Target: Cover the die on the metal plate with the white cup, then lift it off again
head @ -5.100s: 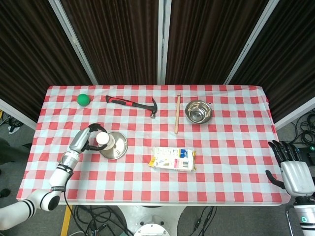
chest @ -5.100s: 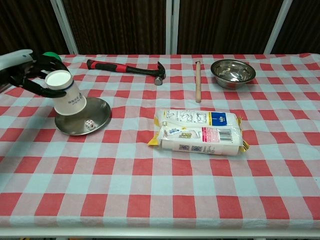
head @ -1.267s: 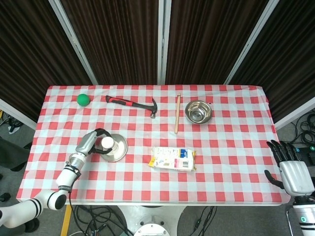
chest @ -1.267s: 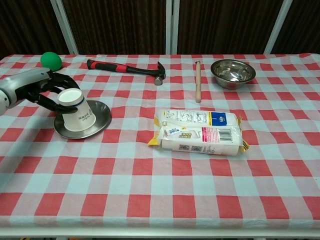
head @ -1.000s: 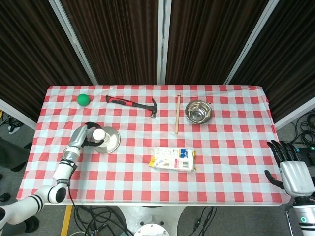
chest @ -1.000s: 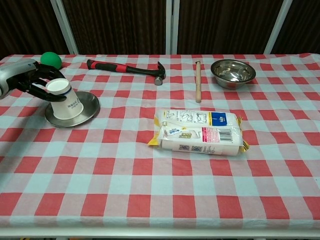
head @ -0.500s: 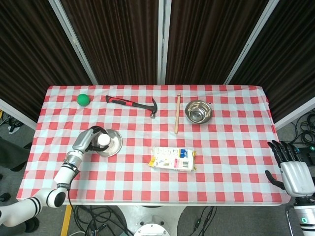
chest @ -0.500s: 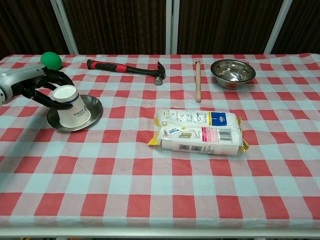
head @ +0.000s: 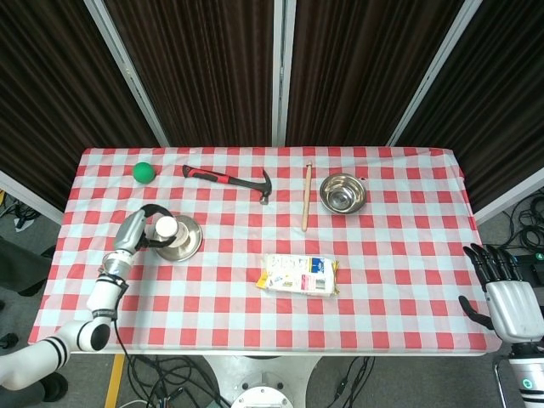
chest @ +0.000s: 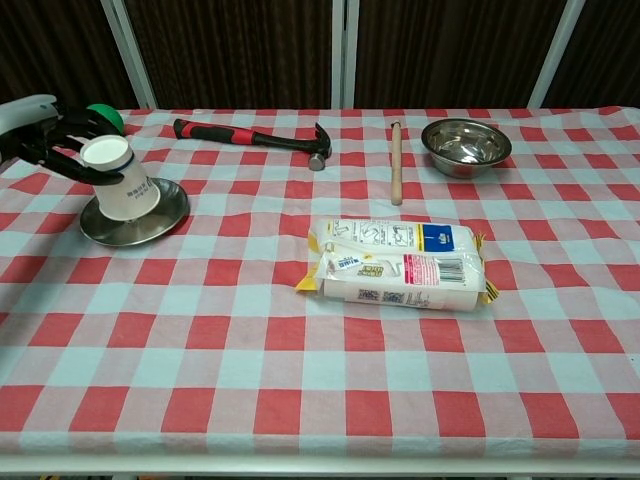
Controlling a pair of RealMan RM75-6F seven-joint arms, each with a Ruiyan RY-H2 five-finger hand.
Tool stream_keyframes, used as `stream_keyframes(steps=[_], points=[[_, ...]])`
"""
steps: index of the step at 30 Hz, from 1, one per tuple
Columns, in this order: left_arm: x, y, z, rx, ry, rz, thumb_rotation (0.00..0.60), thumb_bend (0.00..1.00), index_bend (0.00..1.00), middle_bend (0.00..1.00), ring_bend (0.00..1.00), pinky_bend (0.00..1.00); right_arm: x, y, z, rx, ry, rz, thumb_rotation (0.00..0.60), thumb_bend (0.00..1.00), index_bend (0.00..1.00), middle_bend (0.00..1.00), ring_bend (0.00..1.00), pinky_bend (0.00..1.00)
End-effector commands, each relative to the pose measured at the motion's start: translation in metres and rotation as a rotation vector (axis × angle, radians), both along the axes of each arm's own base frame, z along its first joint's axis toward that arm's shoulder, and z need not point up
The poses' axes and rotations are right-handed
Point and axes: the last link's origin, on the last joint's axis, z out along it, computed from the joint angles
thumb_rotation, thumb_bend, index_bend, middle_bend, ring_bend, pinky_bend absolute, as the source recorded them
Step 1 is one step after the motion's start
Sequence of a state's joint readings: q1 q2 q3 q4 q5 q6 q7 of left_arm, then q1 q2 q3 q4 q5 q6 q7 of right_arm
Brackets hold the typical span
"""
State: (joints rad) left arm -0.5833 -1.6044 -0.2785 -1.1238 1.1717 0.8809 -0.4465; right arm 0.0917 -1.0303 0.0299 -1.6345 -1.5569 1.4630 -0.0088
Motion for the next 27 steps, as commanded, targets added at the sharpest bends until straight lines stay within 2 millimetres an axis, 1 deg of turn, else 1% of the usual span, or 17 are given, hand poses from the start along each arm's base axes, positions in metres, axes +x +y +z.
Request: stream_keyframes(steps=[1, 4, 8, 11, 13, 15, 17, 20, 23, 26, 27], points=[[-0.004, 0.014, 0.013, 0.055, 0.005, 0.019, 0.600, 0.31, 0.52, 0.34, 0.17, 0.18, 0.000, 0.001, 0.000, -0.001, 0.000, -0.001, 0.600, 0.23, 0.06, 0.08, 0.00, 0.04], [-0.015, 0.032, 0.020, 0.098, 0.042, 0.074, 0.600, 0.30, 0.51, 0.34, 0.17, 0.18, -0.001, 0.002, 0.000, -0.003, -0.003, -0.005, 0.600, 0.23, 0.06, 0.08, 0.00, 0.04], [-0.030, 0.051, 0.019, 0.116, 0.036, 0.170, 0.600, 0.30, 0.51, 0.34, 0.17, 0.18, -0.001, 0.003, 0.000, -0.006, -0.004, -0.008, 0.600, 0.23, 0.06, 0.08, 0.00, 0.04], [-0.036, 0.056, 0.016, 0.120, 0.036, 0.206, 0.600, 0.30, 0.50, 0.33, 0.17, 0.18, -0.002, 0.003, 0.000, -0.006, -0.004, -0.011, 0.600, 0.23, 0.06, 0.08, 0.00, 0.04], [-0.040, 0.057, 0.012, 0.108, 0.042, 0.219, 0.600, 0.30, 0.46, 0.32, 0.16, 0.18, -0.001, 0.003, 0.000, -0.005, -0.004, -0.009, 0.600, 0.23, 0.06, 0.08, 0.00, 0.04], [-0.042, 0.057, 0.009, 0.096, 0.050, 0.222, 0.600, 0.28, 0.39, 0.29, 0.14, 0.18, 0.000, 0.002, 0.000, -0.006, -0.003, -0.007, 0.600, 0.23, 0.06, 0.08, 0.00, 0.04], [-0.044, 0.055, 0.008, 0.093, 0.061, 0.219, 0.600, 0.26, 0.29, 0.24, 0.12, 0.17, 0.000, 0.002, 0.000, -0.006, -0.002, -0.007, 0.600, 0.23, 0.06, 0.08, 0.00, 0.04], [-0.047, 0.050, 0.011, 0.104, 0.083, 0.201, 0.600, 0.25, 0.20, 0.20, 0.09, 0.16, 0.000, 0.002, 0.001, -0.007, -0.001, -0.005, 0.600, 0.23, 0.06, 0.08, 0.00, 0.04], [-0.053, 0.041, 0.024, 0.147, 0.124, 0.164, 0.600, 0.24, 0.17, 0.19, 0.09, 0.15, 0.000, 0.003, 0.002, -0.012, -0.002, -0.002, 0.600, 0.23, 0.06, 0.08, 0.00, 0.04], [-0.061, 0.026, 0.044, 0.202, 0.180, 0.122, 0.600, 0.24, 0.17, 0.19, 0.09, 0.15, -0.001, 0.004, 0.005, -0.020, 0.001, -0.003, 0.600, 0.23, 0.06, 0.08, 0.00, 0.04], [-0.066, 0.016, 0.054, 0.219, 0.212, 0.105, 0.600, 0.24, 0.17, 0.19, 0.09, 0.15, -0.001, 0.004, 0.006, -0.024, 0.000, -0.005, 0.600, 0.23, 0.06, 0.08, 0.00, 0.04]])
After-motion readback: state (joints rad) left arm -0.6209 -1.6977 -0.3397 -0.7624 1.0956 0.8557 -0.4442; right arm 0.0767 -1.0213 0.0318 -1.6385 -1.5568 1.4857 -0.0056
